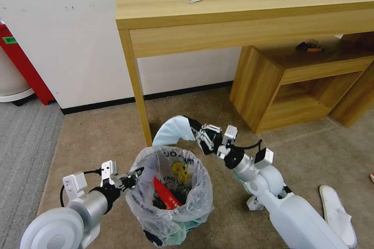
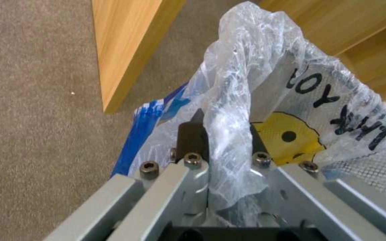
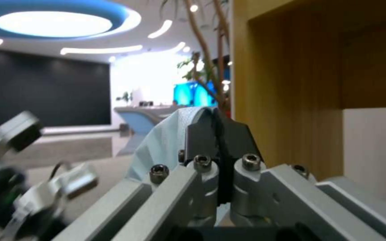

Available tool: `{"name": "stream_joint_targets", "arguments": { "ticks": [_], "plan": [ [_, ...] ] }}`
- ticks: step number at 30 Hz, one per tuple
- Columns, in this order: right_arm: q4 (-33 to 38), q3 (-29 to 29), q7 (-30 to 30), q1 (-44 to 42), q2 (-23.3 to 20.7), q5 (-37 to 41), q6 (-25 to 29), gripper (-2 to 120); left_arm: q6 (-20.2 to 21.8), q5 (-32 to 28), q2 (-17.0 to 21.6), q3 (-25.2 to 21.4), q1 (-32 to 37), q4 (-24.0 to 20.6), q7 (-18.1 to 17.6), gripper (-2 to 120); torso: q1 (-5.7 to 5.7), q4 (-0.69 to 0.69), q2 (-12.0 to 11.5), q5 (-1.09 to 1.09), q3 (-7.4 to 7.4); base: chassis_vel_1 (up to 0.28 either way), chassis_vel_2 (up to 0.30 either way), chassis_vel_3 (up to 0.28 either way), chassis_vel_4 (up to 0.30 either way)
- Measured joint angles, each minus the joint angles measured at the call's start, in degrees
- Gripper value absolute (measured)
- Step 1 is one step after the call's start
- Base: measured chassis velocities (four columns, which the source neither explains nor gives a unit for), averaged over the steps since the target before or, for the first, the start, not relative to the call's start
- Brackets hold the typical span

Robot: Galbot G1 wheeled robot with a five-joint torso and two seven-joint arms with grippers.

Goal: Pick up the trash bin and place the garbage on the floor into it.

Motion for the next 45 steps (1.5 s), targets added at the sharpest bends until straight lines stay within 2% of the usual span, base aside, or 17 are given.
{"name": "stream_joint_targets", "arguments": {
  "ticks": [8, 19, 30, 33, 35, 37, 39, 40, 42, 45],
  "plan": [
    [-1.14, 1.1, -5.86, -1.76, -1.99, -3.37, 0.06, 0, 0.0, -0.35, 0.04, -0.24, -0.47, 0.12, 0.01, 3, 0.0, 0.0, 0.0, 0.0, 0.0, 0.0, 0.0, 0.0, 0.0],
    [-2.7, 1.34, -12.75, -2.49, -2.07, -8.12, -0.14, 0, 0.0, -1.03, 0.24, -1.18, -0.44, -0.4, 0.05, 3, 0.0, 0.0, 0.0, 0.0, 0.0, 0.0, 0.0, 0.0, 0.0],
    [-2.72, 1.67, -12.5, -2.73, -1.83, -8.88, -0.14, 1, 0.06, -1.06, 0.18, -1.22, -0.12, -0.75, 0.09, 3, 0.0, 0.0, 0.0, 0.0, 0.0, 0.0, 0.0, 0.0, 0.0],
    [-2.59, 1.79, -11.96, -2.83, -1.9, -8.96, -0.14, 5, 0.08, -1.05, 0.15, -1.17, -0.11, -0.81, 0.1, 3, 0.0, 0.0, 0.0, 0.0, 0.0, 0.0, 0.0, 0.0, 0.0],
    [-2.39, 1.92, -11.43, -2.85, -1.91, -9.0, -0.16, 20, 0.1, -0.97, 0.1, -1.04, -0.09, -0.93, 0.1, 3, 0.0, 0.0, 0.0, 0.0, 0.0, 0.0, 0.0, 0.0, 0.0],
    [-2.36, 1.94, -11.39, -2.85, -1.91, -9.0, -0.17, 22, 0.11, -0.96, 0.09, -1.02, -0.08, -0.93, 0.1, 3, 0.0, 0.0, 0.0, 0.0, 0.0, 0.0, 0.0, 0.0, 0.0],
    [-2.25, 2.07, -11.3, -2.84, -1.89, -9.0, -0.2, 33, 0.13, -0.89, 0.07, -1.0, 0.0, -0.97, 0.1, 3, 0.0, 0.0, 0.0, 0.0, 0.0, 0.0, 0.0, 0.0, 0.0],
    [-2.25, 2.07, -11.3, -2.84, -1.89, -9.0, -0.2, 33, 0.13, -0.89, 0.07, -1.0, 0.0, -0.97, 0.1, 3, 0.0, 0.0, 0.0, 0.0, 0.0, 0.0, 0.0, 0.0, 0.0],
    [-2.09, 2.19, -11.2, -2.79, -1.87, -8.96, -0.22, 43, 0.15, -0.84, 0.06, -1.03, 0.13, -1.0, 0.1, 3, 0.0, 0.0, 0.0, 0.0, 0.0, 0.0, 0.0, 0.0, 0.0],
    [-1.98, 2.33, -11.16, -2.74, -1.9, -8.92, -0.24, 50, 0.16, -0.82, 0.06, -1.04, 0.2, -1.03, 0.1, 3, 0.0, 0.0, 0.0, 0.0, 0.0, 0.0, 0.0, 0.0, 0.0]
  ]
}}
